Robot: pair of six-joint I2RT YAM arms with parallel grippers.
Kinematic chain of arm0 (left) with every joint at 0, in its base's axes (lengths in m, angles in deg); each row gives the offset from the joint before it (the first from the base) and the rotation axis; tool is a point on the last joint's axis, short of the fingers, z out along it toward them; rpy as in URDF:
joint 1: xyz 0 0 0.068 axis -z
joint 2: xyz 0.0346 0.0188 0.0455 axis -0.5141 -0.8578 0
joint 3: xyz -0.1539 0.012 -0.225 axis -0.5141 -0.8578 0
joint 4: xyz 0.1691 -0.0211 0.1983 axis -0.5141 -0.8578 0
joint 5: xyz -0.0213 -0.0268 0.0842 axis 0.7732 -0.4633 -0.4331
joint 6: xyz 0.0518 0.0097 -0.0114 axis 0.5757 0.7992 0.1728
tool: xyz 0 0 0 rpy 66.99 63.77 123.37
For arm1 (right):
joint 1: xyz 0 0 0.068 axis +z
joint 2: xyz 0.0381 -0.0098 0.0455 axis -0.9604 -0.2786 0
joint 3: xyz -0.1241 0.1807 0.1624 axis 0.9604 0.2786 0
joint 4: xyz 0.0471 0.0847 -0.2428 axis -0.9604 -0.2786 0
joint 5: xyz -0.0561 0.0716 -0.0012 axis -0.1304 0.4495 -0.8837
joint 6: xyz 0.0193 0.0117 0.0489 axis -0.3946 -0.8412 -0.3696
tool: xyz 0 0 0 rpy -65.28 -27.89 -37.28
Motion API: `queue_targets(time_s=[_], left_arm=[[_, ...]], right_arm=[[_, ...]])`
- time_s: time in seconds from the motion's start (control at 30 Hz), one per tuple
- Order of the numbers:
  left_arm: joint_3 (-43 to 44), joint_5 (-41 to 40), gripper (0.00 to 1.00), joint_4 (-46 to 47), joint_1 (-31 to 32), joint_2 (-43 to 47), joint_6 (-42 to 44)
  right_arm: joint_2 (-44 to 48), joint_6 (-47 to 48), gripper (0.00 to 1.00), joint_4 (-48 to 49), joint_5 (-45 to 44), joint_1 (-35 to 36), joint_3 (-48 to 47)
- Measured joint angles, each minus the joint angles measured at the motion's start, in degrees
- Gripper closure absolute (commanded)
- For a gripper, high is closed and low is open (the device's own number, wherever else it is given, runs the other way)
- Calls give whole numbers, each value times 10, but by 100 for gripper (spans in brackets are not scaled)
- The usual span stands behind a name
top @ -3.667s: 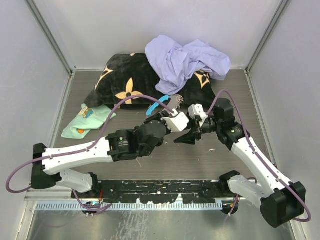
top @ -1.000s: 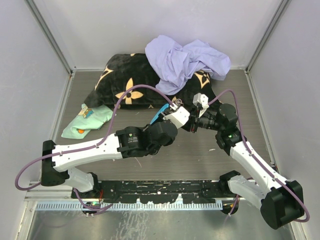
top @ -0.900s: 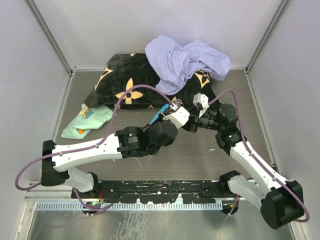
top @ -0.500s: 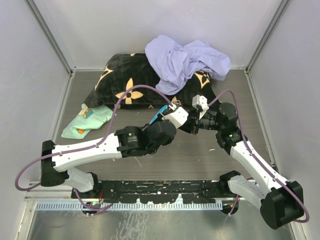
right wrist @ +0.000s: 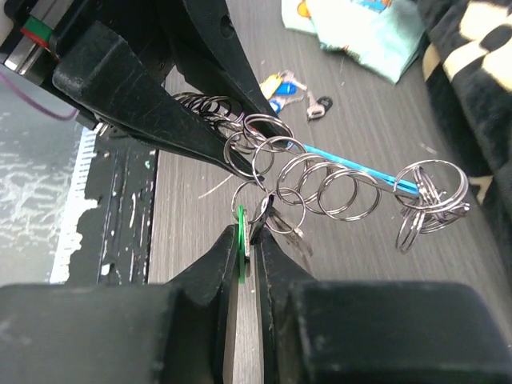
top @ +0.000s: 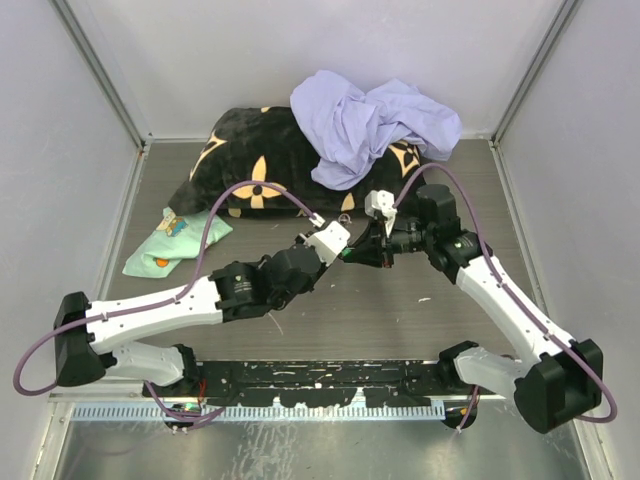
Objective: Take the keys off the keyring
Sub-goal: Pick up the key from the keyring.
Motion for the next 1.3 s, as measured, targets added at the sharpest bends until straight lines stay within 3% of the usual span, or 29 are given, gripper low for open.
queue_targets(time_s=[0.17,0.4,0.83,1.1,1.3], left_arm=[[-74,30,100,66,-16,23,-7],[-180,64,100,169,-24,53,7],[-348,114,98,396,-42,68,98],[-365,130,68,460,-53,53,106],[-379,128,45,463,-57,61,107]], right_arm=[[-54,73,99,-101,-1,7,-44],[-116,108,99,-172,12,24,-60],[-210,74,99,-178,79,50,-62],[-234,3,99,-130,122,44,-56],[-241,-137,99,5,167,34,0]])
